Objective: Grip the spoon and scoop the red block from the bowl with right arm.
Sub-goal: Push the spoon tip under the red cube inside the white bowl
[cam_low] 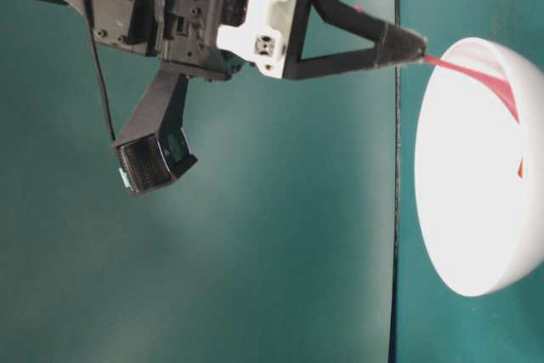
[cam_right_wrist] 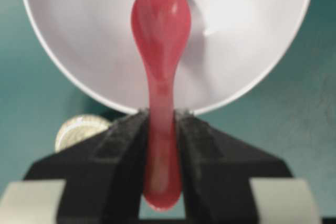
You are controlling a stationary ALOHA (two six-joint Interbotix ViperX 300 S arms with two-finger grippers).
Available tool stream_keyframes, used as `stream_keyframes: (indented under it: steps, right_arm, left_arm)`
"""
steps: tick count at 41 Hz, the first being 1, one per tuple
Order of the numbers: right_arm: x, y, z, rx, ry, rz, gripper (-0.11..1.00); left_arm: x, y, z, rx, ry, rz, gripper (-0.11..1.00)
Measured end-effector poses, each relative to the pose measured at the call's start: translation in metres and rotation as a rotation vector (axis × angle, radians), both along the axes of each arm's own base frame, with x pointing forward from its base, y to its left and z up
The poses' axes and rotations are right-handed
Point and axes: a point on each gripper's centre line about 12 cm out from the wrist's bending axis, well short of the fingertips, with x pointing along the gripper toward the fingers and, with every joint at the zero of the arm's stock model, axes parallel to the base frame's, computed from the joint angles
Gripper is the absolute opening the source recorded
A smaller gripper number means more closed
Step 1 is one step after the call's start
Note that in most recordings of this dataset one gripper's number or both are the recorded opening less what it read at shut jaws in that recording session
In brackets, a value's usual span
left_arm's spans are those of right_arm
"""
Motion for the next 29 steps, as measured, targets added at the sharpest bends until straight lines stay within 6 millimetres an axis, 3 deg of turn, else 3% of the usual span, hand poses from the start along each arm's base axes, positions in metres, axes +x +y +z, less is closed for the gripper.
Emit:
stream_keyframes:
  steps: [18,29]
  right_arm:
    - [0.019,-0.005,-0.002,-0.034,-0.12,-0.034,0.25]
    - [0.019,-0.007,-0.003,-0.03,-0.122,-0.065,0.25]
  left_arm:
    - [0.0,0.0,0.0,0.003,-0.001,0.0,0.0]
    - [0.0,0.0,0.0,0.002,-0.001,0.0,0.0]
